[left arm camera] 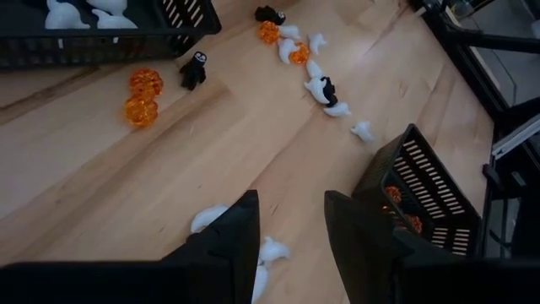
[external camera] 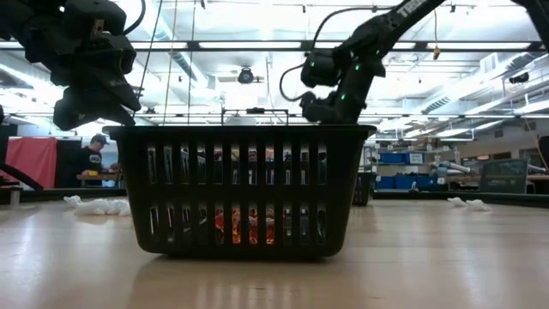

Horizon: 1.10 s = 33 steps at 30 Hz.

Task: Sort Halloween decoration
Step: Put the white ghost toy into the top left black basket

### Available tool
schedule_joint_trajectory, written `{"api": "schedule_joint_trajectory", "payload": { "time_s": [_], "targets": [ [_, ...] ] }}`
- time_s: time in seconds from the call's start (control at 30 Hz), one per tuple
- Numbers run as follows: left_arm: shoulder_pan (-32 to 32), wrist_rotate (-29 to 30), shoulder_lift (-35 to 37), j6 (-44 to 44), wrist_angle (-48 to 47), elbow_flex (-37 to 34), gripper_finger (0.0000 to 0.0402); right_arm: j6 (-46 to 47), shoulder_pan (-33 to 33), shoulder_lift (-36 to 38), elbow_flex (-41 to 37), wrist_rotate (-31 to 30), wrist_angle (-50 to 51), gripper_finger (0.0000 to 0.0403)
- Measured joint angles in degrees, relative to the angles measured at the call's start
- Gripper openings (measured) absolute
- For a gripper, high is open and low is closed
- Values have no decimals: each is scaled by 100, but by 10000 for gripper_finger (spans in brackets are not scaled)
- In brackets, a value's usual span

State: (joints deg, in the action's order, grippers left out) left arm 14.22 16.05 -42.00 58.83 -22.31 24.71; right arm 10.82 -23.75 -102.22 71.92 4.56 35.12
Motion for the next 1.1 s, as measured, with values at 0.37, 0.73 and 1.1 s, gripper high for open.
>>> {"api": "schedule_joint_trajectory", "payload": {
  "time_s": [0.37,0.73,1.1],
  "targets": [
    [0,-2,0,-7,-24,0,142,885,275,1559,-1119,-502,167,167],
    [0,-2,0,-98,-21,0,142,2888,-151,3209,-2728,-1188,889,167],
    [0,-2,0,-96,1,0,142,3943,-981,2670,-3261,-731,1581,182]
  ]
}}
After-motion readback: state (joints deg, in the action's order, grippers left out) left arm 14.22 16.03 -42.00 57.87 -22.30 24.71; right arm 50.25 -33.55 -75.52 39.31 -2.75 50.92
